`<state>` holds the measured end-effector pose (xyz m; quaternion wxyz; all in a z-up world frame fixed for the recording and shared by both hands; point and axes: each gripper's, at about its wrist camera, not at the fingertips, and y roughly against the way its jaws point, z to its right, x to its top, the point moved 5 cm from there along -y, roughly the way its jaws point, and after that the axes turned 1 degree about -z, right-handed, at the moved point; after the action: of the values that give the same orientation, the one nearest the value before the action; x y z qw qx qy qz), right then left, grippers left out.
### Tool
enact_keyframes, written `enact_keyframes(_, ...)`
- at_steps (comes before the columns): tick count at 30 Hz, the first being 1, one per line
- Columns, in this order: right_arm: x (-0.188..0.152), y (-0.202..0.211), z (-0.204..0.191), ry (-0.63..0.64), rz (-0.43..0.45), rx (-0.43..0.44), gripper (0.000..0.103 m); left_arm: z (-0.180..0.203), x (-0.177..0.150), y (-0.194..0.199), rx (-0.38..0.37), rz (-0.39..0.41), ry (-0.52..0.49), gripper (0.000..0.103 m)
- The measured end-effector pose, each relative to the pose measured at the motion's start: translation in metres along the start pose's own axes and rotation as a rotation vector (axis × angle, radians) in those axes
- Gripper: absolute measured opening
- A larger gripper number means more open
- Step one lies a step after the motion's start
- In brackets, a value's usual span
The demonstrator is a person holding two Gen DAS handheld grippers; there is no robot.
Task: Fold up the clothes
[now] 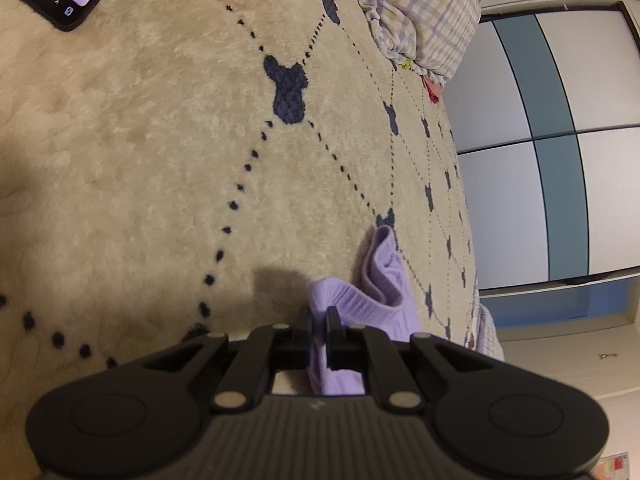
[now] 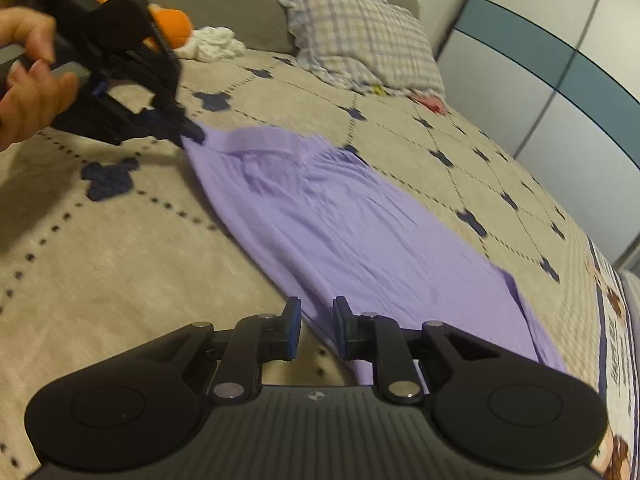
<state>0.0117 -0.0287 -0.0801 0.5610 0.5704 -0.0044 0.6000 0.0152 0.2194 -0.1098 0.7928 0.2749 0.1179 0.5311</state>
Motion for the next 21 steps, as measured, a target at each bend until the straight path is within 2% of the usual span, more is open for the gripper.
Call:
enact_keyframes(9,0.024,-0.003,-0.044,0.125,0.057,-0.031,0.019,0.013,-0.008,0.025,-0.100,-0.046,0.041,0.006)
enact_keyframes(15,0.026,-0.002,-0.060,0.176,0.070,-0.116,0.019,0.022,-0.015,0.039,-0.145,-0.069,0.043,0.006)
enact_keyframes(21,0.022,-0.008,-0.049,0.152,0.053,-0.253,0.019,0.020,-0.015,0.048,-0.151,-0.075,0.049,0.006)
